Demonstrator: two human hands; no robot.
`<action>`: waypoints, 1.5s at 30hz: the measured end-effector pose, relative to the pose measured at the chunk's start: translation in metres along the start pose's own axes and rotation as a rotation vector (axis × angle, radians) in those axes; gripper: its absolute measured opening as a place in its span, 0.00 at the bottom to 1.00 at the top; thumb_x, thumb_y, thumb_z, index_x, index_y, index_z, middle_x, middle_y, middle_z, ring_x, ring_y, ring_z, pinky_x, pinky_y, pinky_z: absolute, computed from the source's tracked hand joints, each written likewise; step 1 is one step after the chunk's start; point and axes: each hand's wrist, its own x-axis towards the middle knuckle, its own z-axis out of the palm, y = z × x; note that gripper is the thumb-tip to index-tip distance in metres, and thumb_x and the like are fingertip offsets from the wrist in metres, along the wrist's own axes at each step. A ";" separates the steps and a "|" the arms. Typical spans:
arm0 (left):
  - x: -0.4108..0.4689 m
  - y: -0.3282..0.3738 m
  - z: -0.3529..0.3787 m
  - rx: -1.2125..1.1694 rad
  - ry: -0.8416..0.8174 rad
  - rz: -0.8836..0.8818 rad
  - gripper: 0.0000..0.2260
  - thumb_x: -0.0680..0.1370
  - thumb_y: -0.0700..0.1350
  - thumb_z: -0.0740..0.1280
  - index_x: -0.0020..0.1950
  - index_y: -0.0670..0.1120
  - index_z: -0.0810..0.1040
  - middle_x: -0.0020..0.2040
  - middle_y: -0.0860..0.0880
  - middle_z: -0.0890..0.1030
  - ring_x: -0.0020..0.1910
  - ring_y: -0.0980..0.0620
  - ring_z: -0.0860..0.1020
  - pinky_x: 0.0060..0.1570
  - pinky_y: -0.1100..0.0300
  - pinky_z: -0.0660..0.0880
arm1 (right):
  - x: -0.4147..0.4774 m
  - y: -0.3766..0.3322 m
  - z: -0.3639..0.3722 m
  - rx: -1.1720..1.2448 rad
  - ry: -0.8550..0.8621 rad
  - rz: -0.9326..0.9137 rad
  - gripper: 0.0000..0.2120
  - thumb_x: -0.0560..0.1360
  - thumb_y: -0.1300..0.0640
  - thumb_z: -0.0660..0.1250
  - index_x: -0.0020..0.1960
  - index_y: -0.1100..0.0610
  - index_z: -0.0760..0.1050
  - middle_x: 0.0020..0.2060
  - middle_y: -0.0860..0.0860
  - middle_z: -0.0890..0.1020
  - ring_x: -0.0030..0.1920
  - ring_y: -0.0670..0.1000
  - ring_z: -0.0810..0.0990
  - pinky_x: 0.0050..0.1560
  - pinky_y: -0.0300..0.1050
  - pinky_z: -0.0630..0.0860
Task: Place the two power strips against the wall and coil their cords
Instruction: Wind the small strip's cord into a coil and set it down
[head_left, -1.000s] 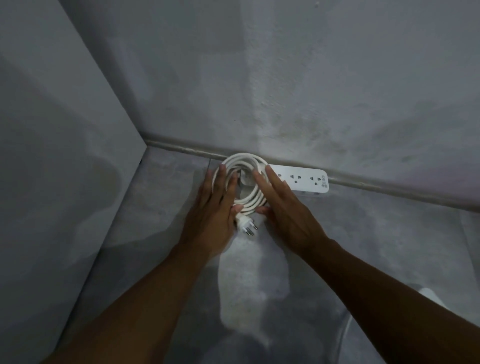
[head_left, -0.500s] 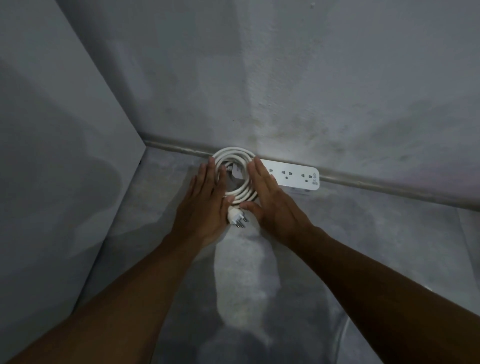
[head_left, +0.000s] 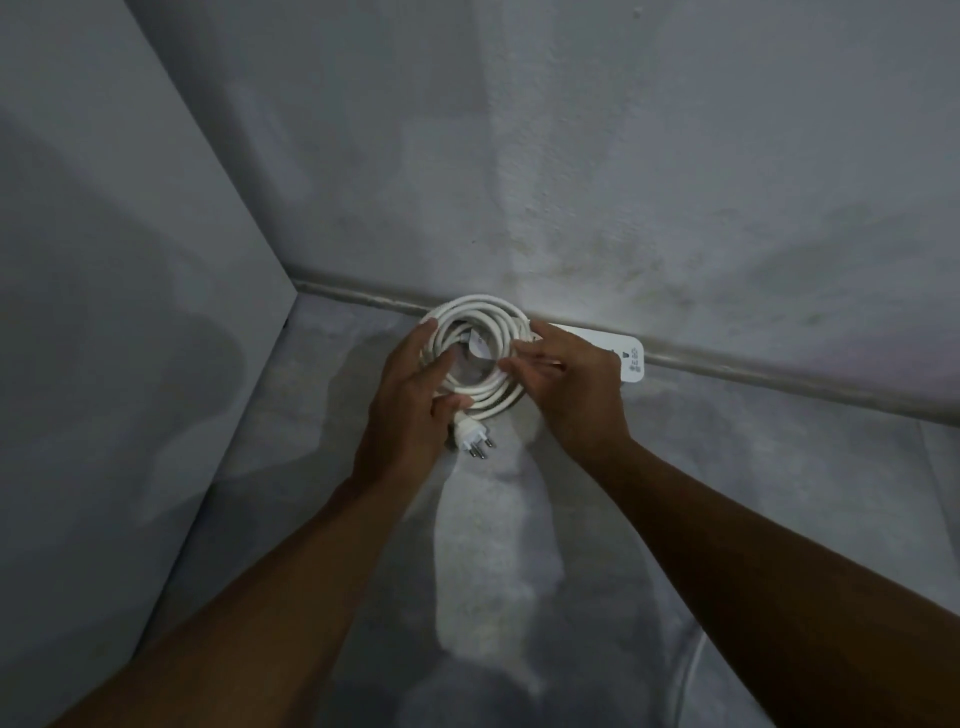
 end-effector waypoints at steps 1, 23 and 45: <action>0.001 0.001 -0.001 -0.001 -0.016 -0.015 0.27 0.69 0.29 0.74 0.67 0.42 0.78 0.75 0.44 0.69 0.73 0.52 0.67 0.71 0.63 0.64 | 0.001 -0.001 0.001 0.016 0.008 0.076 0.13 0.68 0.59 0.80 0.51 0.60 0.84 0.41 0.50 0.85 0.38 0.43 0.82 0.47 0.44 0.81; 0.020 0.004 -0.007 0.294 -0.229 -0.056 0.42 0.69 0.47 0.78 0.77 0.41 0.62 0.75 0.39 0.63 0.72 0.39 0.61 0.68 0.64 0.53 | -0.004 0.019 -0.005 -0.391 -0.511 0.029 0.51 0.69 0.42 0.76 0.81 0.54 0.51 0.68 0.60 0.64 0.66 0.60 0.66 0.63 0.58 0.68; -0.009 -0.002 0.001 0.321 -0.220 0.080 0.26 0.84 0.54 0.50 0.81 0.51 0.49 0.82 0.45 0.49 0.81 0.46 0.46 0.77 0.43 0.48 | -0.022 0.001 0.006 -0.267 -0.269 0.069 0.43 0.72 0.47 0.73 0.80 0.57 0.56 0.72 0.55 0.68 0.70 0.52 0.67 0.70 0.48 0.69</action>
